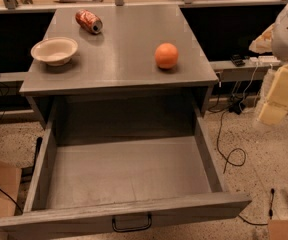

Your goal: Place orange into top drawer

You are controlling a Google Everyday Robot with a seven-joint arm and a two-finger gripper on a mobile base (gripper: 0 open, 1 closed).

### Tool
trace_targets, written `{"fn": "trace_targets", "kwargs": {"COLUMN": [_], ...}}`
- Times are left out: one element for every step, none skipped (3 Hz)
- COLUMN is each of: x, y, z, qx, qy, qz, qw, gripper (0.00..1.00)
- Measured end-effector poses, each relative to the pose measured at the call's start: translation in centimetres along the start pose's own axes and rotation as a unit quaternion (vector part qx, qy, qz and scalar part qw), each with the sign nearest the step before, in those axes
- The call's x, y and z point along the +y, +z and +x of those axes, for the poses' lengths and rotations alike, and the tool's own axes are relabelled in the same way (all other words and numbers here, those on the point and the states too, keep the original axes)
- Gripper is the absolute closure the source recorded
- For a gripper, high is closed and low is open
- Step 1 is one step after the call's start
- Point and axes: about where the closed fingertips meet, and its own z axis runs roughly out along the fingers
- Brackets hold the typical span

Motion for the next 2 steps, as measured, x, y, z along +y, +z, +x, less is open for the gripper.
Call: {"fn": "trace_targets", "kwargs": {"x": [0.0, -1.7], "y": [0.0, 1.1], "z": [0.0, -2.6], "qx": [0.000, -0.013], "qy": [0.000, -0.027], "qz": [0.000, 0.026], "qw": [1.0000, 0.9992], "gripper": [0.00, 0.00]}}
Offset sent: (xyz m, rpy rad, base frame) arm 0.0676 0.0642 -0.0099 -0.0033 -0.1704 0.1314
